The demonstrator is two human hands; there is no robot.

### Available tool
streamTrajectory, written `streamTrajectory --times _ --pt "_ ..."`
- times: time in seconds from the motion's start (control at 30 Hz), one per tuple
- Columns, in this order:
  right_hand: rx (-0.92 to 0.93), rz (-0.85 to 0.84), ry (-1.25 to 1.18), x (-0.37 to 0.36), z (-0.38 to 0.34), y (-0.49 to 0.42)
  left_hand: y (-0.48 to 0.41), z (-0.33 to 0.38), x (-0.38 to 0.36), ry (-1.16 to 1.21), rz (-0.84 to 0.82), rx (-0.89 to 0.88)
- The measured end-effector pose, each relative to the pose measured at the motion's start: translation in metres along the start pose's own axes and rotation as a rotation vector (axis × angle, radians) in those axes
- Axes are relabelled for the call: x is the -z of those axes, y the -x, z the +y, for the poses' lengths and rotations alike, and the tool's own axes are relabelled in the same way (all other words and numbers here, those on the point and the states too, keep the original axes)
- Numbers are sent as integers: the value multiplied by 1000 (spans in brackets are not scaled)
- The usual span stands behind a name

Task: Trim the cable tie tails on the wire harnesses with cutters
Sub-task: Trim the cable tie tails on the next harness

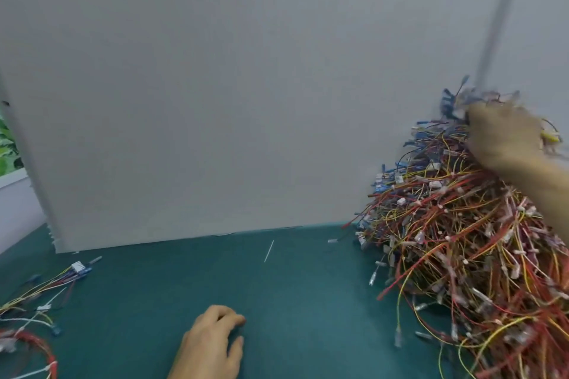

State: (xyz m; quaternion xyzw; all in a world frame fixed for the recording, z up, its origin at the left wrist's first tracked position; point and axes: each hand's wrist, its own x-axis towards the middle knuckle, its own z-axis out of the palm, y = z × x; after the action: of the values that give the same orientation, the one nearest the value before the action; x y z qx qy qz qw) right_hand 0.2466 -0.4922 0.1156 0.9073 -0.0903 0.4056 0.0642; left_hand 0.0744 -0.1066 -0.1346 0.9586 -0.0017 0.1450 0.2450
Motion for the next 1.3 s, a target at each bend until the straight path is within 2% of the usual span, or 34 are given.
streamTrajectory --times 0.07,0.13,0.23,0.43,0.57,0.67,0.77,0.83,0.9,1.0,1.1,1.3 --pt "-29 -133 52 -23 13 24 -1 -1 -1 -29 -6 0" --pt "-44 -126 72 -28 16 11 -3 -2 -4 -52 -8 -5" --pt "-32 -220 141 -29 17 2 -5 -3 -5 -72 -14 -12" --pt "18 -451 73 -15 31 -16 -5 -4 -7 -118 -35 -41" --pt "26 -349 19 -12 36 -16 -5 -4 -8 -150 -50 -52" --pt "-30 -278 -145 -7 35 -11 -5 -3 -9 -153 -61 -58" --pt "-48 -137 -260 9 22 7 -4 -2 -9 -159 -56 -57" --pt "29 -26 -350 25 2 28 -3 0 -9 -146 -48 -57" --pt "160 15 -490 43 -27 60 -2 2 -10 -139 -41 -63" --pt "358 -166 -675 61 -81 127 0 4 -10 -132 -31 -61" --pt "546 -428 -636 56 -132 199 1 5 -8 -130 -18 -62" --pt "536 -824 -418 24 -171 288 3 5 -6 -142 -9 -64"
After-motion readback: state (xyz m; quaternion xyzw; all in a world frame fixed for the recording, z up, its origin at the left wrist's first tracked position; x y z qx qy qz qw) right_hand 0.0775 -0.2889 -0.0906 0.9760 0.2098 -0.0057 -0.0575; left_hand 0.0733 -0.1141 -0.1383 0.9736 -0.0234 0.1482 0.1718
